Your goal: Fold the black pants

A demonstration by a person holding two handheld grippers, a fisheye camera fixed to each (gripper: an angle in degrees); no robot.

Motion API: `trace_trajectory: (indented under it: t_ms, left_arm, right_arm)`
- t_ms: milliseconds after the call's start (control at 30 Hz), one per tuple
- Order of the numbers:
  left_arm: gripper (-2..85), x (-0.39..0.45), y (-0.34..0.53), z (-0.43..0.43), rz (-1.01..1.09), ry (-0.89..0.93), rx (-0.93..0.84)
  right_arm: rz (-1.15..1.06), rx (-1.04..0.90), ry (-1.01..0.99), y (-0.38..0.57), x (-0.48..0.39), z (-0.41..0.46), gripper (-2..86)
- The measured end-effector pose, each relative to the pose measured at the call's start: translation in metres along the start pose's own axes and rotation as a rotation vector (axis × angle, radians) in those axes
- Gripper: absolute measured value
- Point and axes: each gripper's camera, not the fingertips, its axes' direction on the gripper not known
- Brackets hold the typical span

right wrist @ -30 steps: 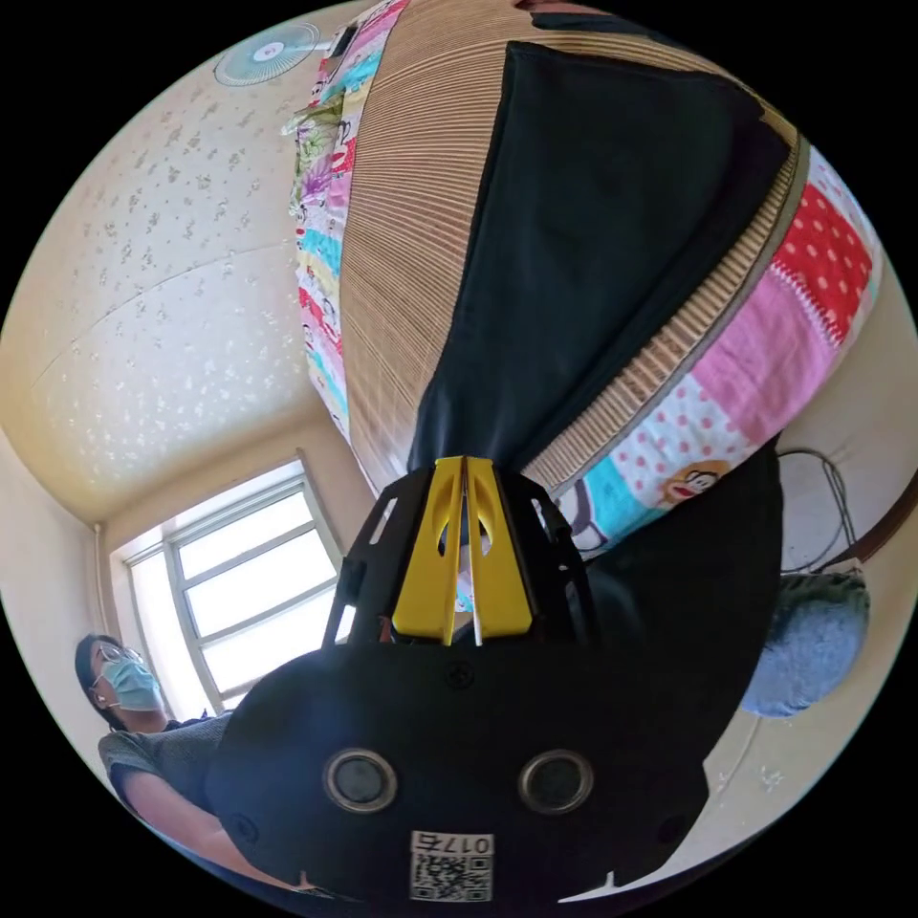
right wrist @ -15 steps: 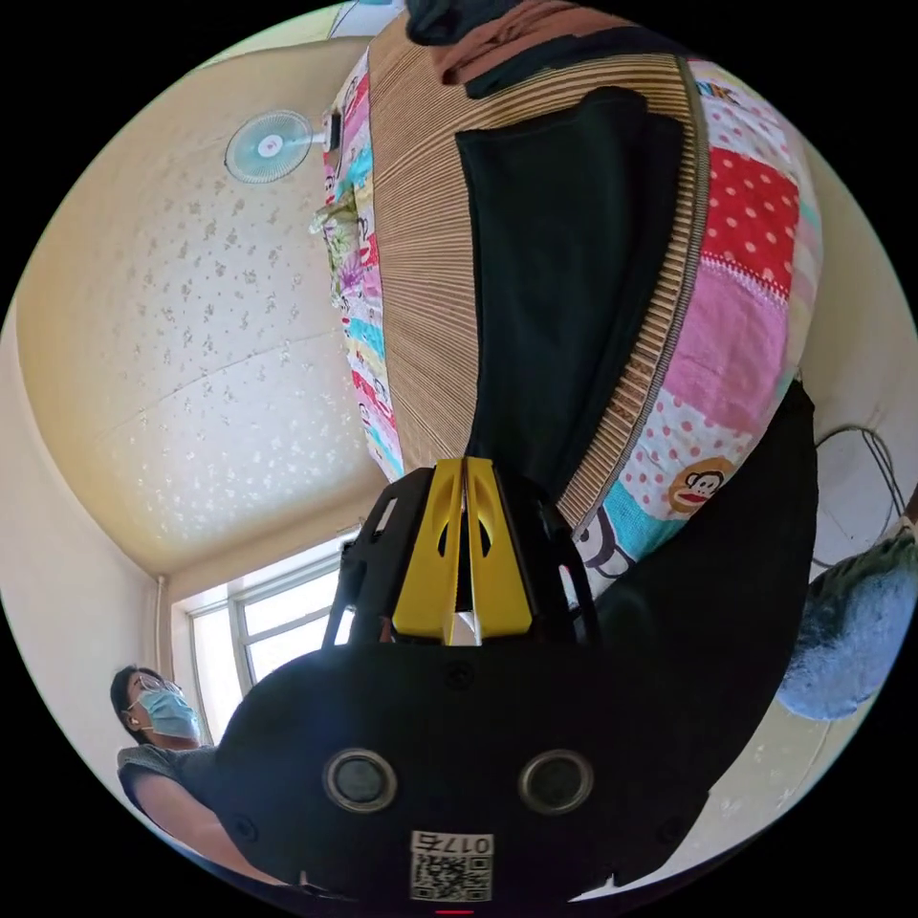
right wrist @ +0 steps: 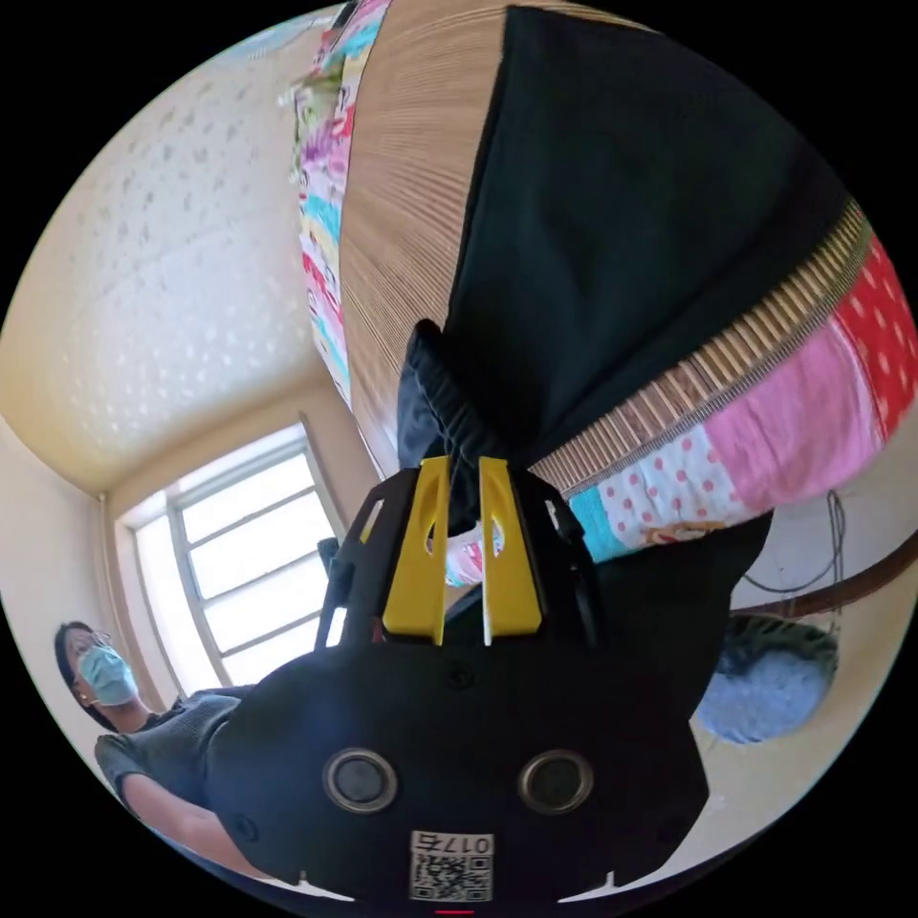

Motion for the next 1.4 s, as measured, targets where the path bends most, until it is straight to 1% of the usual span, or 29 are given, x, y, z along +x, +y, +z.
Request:
trace_trajectory:
  t_ms: [67, 100, 167, 233, 300, 367, 400, 433, 500, 533, 600, 667, 733, 767, 800, 833, 900, 967, 1033, 1067, 1100, 1133, 1167, 1200, 1233, 1267, 1300, 1367, 1400]
  left_arm:
    - [21.7, -0.017, -0.010, 0.024, -0.050, 0.003, -0.033]
    - [20.8, -0.025, -0.015, 0.043, -0.063, 0.011, -0.071]
    - [18.0, -0.034, -0.021, 0.075, -0.061, -0.069, -0.163]
    - [16.9, -0.052, -0.024, 0.110, -0.117, -0.277, -0.307]
    - [16.5, -0.058, -0.025, 0.112, -0.122, -0.266, -0.291]
    - [17.1, -0.062, -0.023, 0.103, -0.100, -0.192, -0.212]
    - [17.0, -0.066, -0.017, 0.092, -0.082, -0.133, -0.125]
    - [16.7, -0.074, -0.010, 0.081, -0.078, -0.064, -0.032]
    - [16.5, -0.093, -0.001, 0.072, -0.110, 0.038, 0.073]
    - [16.6, -0.109, 0.003, 0.075, -0.148, 0.098, 0.095]
    - [16.5, -0.130, 0.004, 0.095, -0.191, 0.195, 0.055]
    - [14.9, -0.145, 0.004, 0.118, -0.226, 0.286, 0.006]
    - [9.2, -0.154, 0.001, 0.134, -0.243, 0.450, -0.075]
    - [7.7, -0.152, 0.000, 0.136, -0.229, 0.490, -0.100]
    - [5.7, -0.139, -0.002, 0.133, -0.164, 0.519, -0.117]
    - [4.7, -0.116, -0.003, 0.122, -0.060, 0.488, -0.103]
    - [4.1, -0.077, -0.003, 0.105, 0.067, 0.450, -0.089]
    - [3.7, -0.040, 0.000, 0.090, 0.150, 0.470, -0.045]
    - [3.3, 0.013, 0.007, 0.078, 0.232, 0.491, 0.023]
    - [3.2, 0.028, 0.008, 0.077, 0.255, 0.492, 0.032]
    - [3.0, 0.061, 0.008, 0.078, 0.312, 0.479, 0.038]
    - [2.8, 0.094, 0.007, 0.085, 0.368, 0.455, 0.034]
    - [2.8, 0.112, 0.005, 0.090, 0.393, 0.439, 0.030]
    - [2.9, 0.146, 0.000, 0.106, 0.426, 0.401, 0.012]
    - [3.2, 0.178, -0.007, 0.129, 0.451, 0.349, -0.023]
    - [3.3, 0.193, -0.010, 0.141, 0.469, 0.318, -0.041]
    - [3.7, 0.222, -0.016, 0.170, 0.496, 0.249, -0.081]
    - [4.7, 0.252, -0.027, 0.219, 0.474, 0.123, -0.152]
    - [6.0, 0.266, -0.030, 0.246, 0.456, 0.049, -0.183]
  right_arm:
    - [-0.048, -0.069, 0.092, -0.024, -0.010, 0.016, 10.0]
    - [-0.079, -0.113, 0.146, -0.039, -0.017, 0.028, 10.7]
    - [-0.114, -0.183, 0.223, -0.059, -0.024, 0.046, 11.1]
    - [-0.146, -0.255, 0.367, -0.076, -0.033, 0.066, 10.1]
    - [-0.165, -0.276, 0.486, -0.083, -0.043, 0.074, 6.6]
    - [-0.184, -0.268, 0.600, -0.085, -0.055, 0.079, 3.7]
    - [-0.205, -0.252, 0.660, -0.084, -0.063, 0.081, 2.7]
    - [-0.250, -0.241, 0.676, -0.082, -0.072, 0.083, 1.9]
    - [-0.327, -0.227, 0.665, -0.078, -0.085, 0.085, 1.3]
    - [-0.366, -0.202, 0.668, -0.075, -0.093, 0.083, 1.0]
    - [-0.416, -0.174, 0.673, -0.071, -0.104, 0.080, 0.7]
    - [-0.448, -0.192, 0.683, -0.070, -0.111, 0.080, 0.6]
    - [-0.435, -0.211, 0.758, -0.074, -0.111, 0.081, 0.5]
    - [-0.416, -0.210, 0.785, -0.076, -0.109, 0.082, 0.5]
    - [-0.368, -0.214, 0.815, -0.080, -0.102, 0.083, 0.5]
    - [-0.318, -0.212, 0.819, -0.086, -0.094, 0.083, 0.5]
    - [-0.248, -0.218, 0.777, -0.094, -0.086, 0.081, 0.5]
    - [-0.191, -0.237, 0.695, -0.102, -0.083, 0.076, 0.5]
    - [-0.178, -0.310, 0.519, -0.108, -0.084, 0.072, 0.5]
    - [-0.185, -0.341, 0.466, -0.110, -0.085, 0.072, 0.5]
    - [-0.207, -0.412, 0.366, -0.113, -0.088, 0.073, 0.5]
    - [-0.234, -0.485, 0.271, -0.117, -0.092, 0.071, 0.5]
    - [-0.244, -0.515, 0.223, -0.118, -0.093, 0.068, 0.5]
    - [-0.256, -0.557, 0.120, -0.123, -0.095, 0.058, 0.6]
    - [-0.264, -0.571, 0.020, -0.129, -0.096, 0.039, 0.6]
    - [-0.269, -0.570, -0.020, -0.132, -0.095, 0.028, 0.6]
    - [-0.282, -0.558, -0.072, -0.140, -0.092, 0.000, 0.6]
    - [-0.274, -0.532, 0.009, -0.153, -0.079, -0.047, 0.7]
    - [-0.252, -0.502, 0.144, -0.161, -0.064, -0.084, 0.6]
